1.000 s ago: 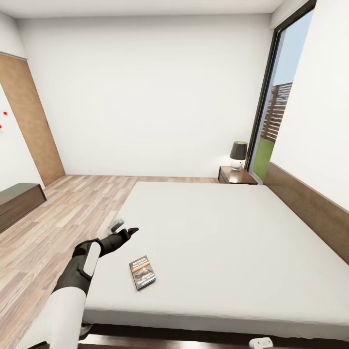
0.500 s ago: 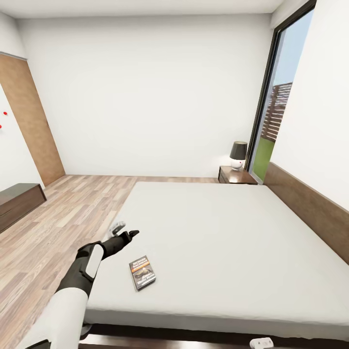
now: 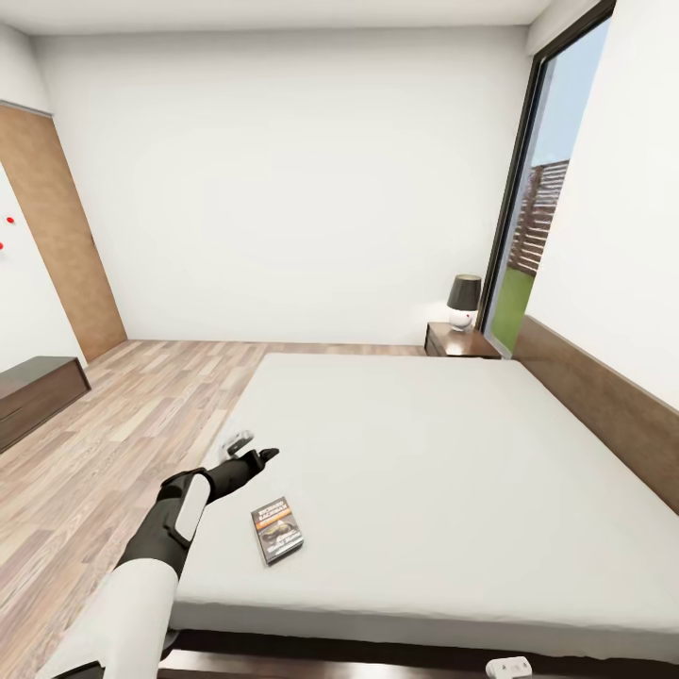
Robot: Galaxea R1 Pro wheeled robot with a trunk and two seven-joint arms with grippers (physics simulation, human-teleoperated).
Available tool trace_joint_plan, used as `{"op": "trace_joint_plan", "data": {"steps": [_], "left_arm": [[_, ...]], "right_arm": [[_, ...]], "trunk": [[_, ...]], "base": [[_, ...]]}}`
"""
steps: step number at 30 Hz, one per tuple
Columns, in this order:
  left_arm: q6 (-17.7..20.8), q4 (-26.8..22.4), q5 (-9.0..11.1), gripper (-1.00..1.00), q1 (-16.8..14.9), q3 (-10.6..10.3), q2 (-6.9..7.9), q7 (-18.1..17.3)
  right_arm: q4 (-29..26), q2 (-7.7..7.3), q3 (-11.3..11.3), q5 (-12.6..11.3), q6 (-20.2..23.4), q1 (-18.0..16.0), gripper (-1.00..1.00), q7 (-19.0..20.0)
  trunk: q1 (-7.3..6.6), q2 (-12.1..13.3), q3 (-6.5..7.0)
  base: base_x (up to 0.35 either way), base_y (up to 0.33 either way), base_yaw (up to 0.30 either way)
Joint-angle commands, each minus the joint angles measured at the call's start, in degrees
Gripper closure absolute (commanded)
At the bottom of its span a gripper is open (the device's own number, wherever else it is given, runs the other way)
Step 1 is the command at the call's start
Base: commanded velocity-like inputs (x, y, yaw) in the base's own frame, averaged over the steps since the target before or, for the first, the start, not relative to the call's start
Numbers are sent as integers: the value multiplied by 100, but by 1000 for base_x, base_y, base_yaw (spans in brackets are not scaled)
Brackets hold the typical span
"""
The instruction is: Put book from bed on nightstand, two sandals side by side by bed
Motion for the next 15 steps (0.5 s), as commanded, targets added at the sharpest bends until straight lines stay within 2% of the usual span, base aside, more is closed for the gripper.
{"op": "trace_joint_plan", "data": {"steps": [1, 15], "left_arm": [[46, -7, 15, -100, -6, 35, -1, -17], [32, -7, 19, -100, -6, 39, 19, -25]], "right_arm": [[25, -4, -48, 51, -41, -11, -100, 8], [24, -4, -51, 51, -41, -11, -100, 6]], "trunk": [[4, -13, -17], [4, -13, -128]], "base": [[0, 0, 35], [0, 0, 74]]}}
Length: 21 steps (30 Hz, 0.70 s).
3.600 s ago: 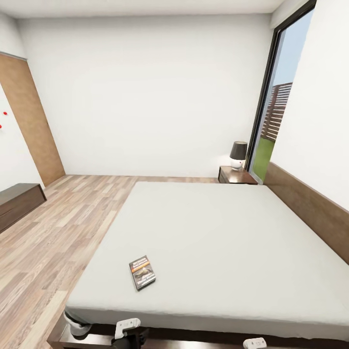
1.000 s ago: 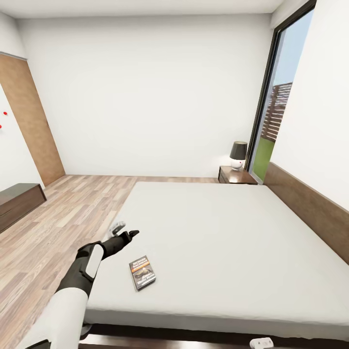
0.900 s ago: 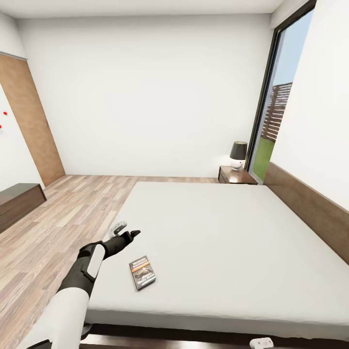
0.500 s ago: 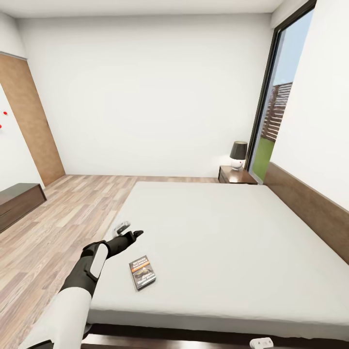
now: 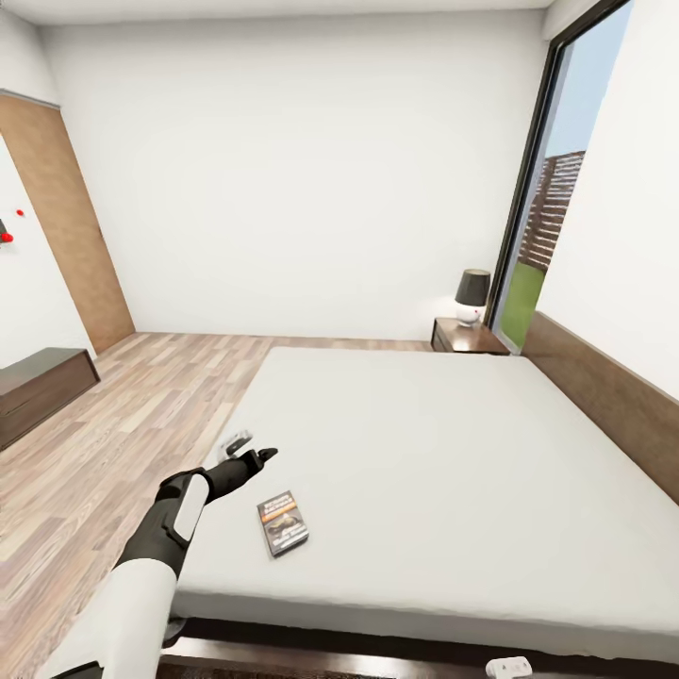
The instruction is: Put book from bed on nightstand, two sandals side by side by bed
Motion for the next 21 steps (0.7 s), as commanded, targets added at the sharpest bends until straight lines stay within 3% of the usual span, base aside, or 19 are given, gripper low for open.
{"op": "trace_joint_plan", "data": {"steps": [1, 21], "left_arm": [[48, -5, 15, -100, -7, 33, -8, -18], [43, -2, 22, -100, -7, 4, -39, -18]], "right_arm": [[24, -4, -49, 51, -42, -11, -100, 8], [24, -4, -51, 51, -43, -11, -100, 10]], "trunk": [[3, -13, -22], [3, -13, -192]], "base": [[0, 0, 80], [0, 0, 79]]}}
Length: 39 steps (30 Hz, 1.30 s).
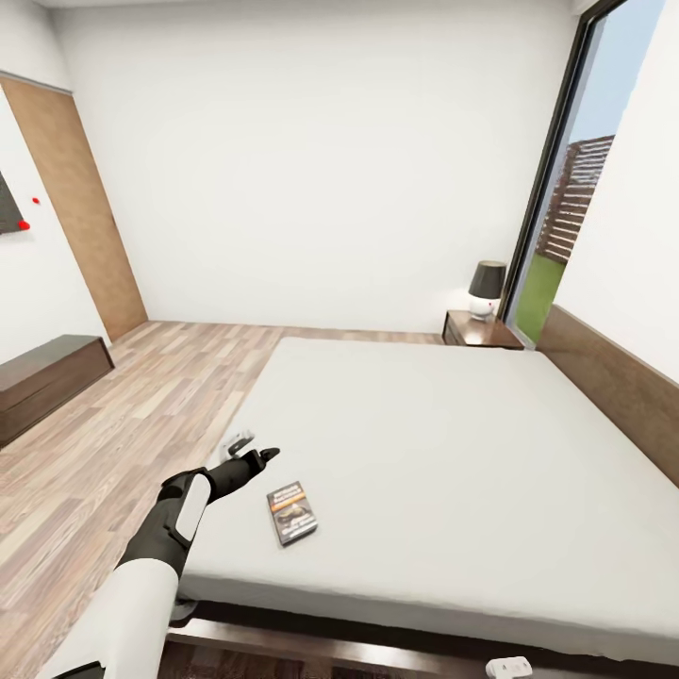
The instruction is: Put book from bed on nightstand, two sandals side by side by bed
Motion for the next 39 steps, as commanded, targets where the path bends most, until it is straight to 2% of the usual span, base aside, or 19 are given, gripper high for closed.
{"op": "trace_joint_plan", "data": {"steps": [1, 11, 39], "left_arm": [[47, -2, 16, -100, -7, 30, -10, -17], [47, 0, 17, -100, -8, -122, -15, -17], [54, 1, 17, -100, -7, -133, -15, -44]], "right_arm": [[24, -4, -47, 51, -43, -11, -100, 7], [24, -4, -47, 51, -41, -11, -100, 7], [24, -4, -45, 51, -43, -11, -100, 7]], "trunk": [[3, -13, -21], [3, -13, -106], [3, -13, -345]], "base": [[0, 0, 78], [0, 0, 79], [0, 0, 79]]}}
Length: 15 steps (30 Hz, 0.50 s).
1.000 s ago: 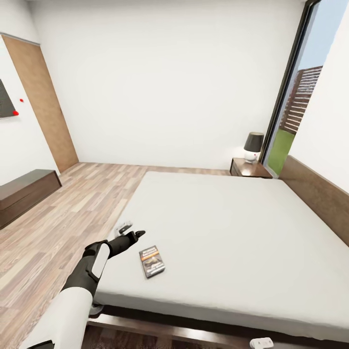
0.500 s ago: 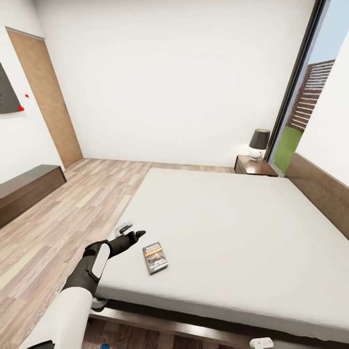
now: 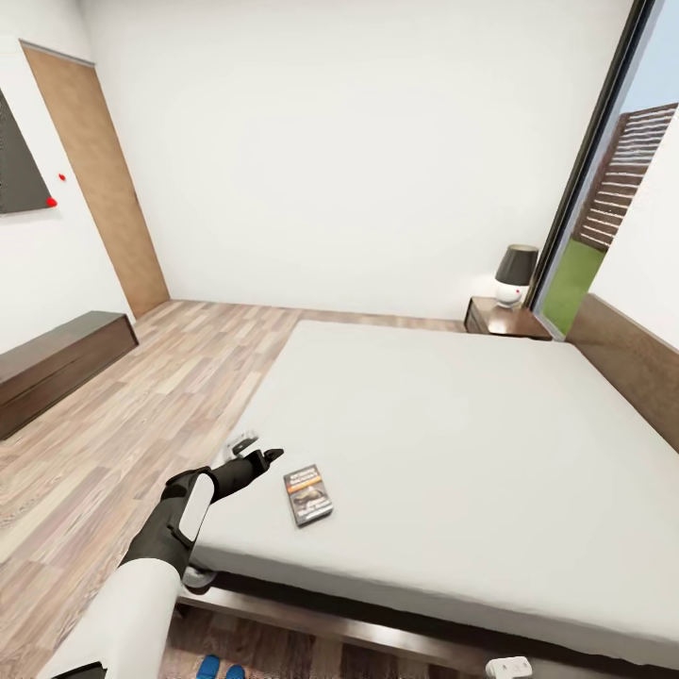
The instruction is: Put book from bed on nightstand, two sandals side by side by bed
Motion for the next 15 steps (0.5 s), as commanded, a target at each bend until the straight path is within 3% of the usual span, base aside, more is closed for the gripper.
{"op": "trace_joint_plan", "data": {"steps": [1, 15], "left_arm": [[48, -4, 15, -100, -7, 33, -8, -17], [48, -4, 15, -100, -7, 33, -8, -26]], "right_arm": [[25, -4, -49, 51, -41, -11, -100, 7], [25, -4, -50, 51, -42, -11, -100, 7]], "trunk": [[3, -12, -20], [3, -12, -140]], "base": [[0, 0, 79], [0, 0, 79]]}}
